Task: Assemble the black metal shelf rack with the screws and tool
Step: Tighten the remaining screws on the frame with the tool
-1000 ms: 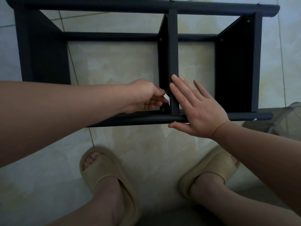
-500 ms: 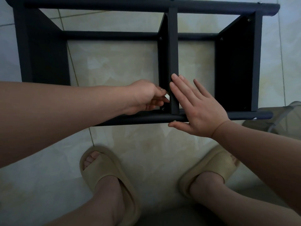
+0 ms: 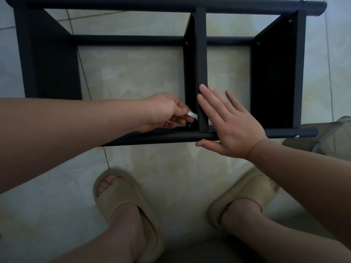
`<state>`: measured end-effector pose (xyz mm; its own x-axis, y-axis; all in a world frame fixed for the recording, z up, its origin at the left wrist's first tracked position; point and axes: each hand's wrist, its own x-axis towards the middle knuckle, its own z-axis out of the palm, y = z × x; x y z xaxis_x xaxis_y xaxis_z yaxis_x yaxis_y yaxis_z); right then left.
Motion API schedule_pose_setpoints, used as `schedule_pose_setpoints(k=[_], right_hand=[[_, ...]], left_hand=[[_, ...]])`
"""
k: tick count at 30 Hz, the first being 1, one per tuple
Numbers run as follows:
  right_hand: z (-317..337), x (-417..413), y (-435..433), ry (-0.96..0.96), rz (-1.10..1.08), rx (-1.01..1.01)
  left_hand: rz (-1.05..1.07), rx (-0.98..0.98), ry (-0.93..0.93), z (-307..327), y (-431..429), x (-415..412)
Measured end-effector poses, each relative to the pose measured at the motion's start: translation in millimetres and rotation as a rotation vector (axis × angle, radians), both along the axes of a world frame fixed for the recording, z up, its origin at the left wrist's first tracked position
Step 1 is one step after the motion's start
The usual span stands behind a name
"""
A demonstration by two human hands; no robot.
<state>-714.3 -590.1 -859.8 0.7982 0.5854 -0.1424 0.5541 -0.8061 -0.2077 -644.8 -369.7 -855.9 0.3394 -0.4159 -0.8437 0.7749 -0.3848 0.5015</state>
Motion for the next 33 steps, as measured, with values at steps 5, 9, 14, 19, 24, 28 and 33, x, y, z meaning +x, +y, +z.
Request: schedule_pose_setpoints(k=[5,9,14,19,24,28,33], right_hand=[[0,0,0,0.003,-0.001,-0.002],[0,0,0,0.002,0.001,-0.001],[0,0,0,0.009,-0.001,-0.003],[0,0,1,0.011,-0.002,-0.001],[0,0,0,0.002,-0.002,-0.004],[0,0,0,0.007,0.0,-0.005],[0,0,0,0.006,0.0,-0.007]], left_hand=[[-0.122,0.019,-0.068,2,5,1],[-0.211,0.028,-0.129,4,9,0],[-0.263,0.027,-0.171,5,12,-4],[-0.291,0.029,-0.239,7,12,-9],[-0.366,0.066,-0.305,9,11,-10],[-0.4,0.076,-0.314,9,10,-10],[-0.35,0.151,-0.357,2,10,-7]])
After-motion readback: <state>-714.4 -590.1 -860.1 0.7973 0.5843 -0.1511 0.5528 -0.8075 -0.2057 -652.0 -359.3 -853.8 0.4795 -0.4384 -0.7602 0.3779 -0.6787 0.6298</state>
